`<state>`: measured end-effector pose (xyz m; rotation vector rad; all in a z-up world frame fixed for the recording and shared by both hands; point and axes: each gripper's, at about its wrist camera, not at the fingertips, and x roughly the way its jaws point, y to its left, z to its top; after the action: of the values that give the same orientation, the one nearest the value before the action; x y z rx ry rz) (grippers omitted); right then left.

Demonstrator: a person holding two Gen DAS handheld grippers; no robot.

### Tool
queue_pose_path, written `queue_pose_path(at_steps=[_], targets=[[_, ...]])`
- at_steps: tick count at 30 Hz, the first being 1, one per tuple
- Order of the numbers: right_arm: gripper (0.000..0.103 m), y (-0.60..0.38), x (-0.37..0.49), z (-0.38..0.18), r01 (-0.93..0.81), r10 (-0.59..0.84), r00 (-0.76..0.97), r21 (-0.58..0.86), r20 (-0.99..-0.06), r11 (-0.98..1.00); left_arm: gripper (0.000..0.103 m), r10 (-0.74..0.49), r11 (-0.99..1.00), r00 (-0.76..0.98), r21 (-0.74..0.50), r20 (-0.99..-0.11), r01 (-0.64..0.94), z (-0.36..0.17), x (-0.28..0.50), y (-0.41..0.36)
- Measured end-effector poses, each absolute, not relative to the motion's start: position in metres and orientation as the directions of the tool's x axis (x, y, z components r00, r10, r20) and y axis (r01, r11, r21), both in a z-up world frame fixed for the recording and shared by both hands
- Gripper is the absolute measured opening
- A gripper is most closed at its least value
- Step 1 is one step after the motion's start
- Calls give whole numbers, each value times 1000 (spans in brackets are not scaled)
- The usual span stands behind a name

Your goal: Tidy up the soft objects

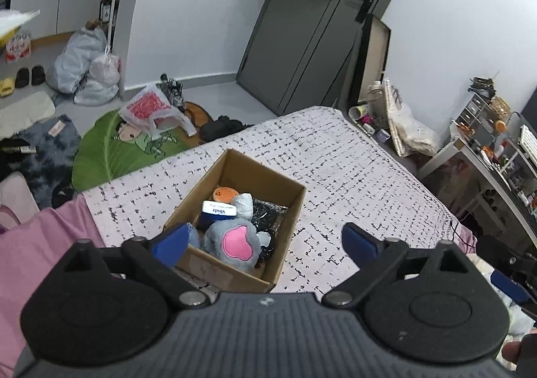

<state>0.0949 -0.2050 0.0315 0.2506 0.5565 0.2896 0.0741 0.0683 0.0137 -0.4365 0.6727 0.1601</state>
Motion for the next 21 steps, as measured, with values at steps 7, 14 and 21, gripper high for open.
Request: queue_pose_path(at_steps=[7, 14, 21], targets=[[103, -218, 67, 38, -192, 336, 802, 320, -493, 928, 102, 17, 914, 795, -312, -606, -258, 34, 46, 60], [103, -224, 47, 43, -196, 342, 791, 319, -508, 927, 102, 16, 928, 806, -291, -592, -231, 46, 22, 53], [103, -230, 28, 49, -152, 316, 796, 335, -516, 930, 102, 13, 949, 804, -246, -595, -198, 55, 5, 47]])
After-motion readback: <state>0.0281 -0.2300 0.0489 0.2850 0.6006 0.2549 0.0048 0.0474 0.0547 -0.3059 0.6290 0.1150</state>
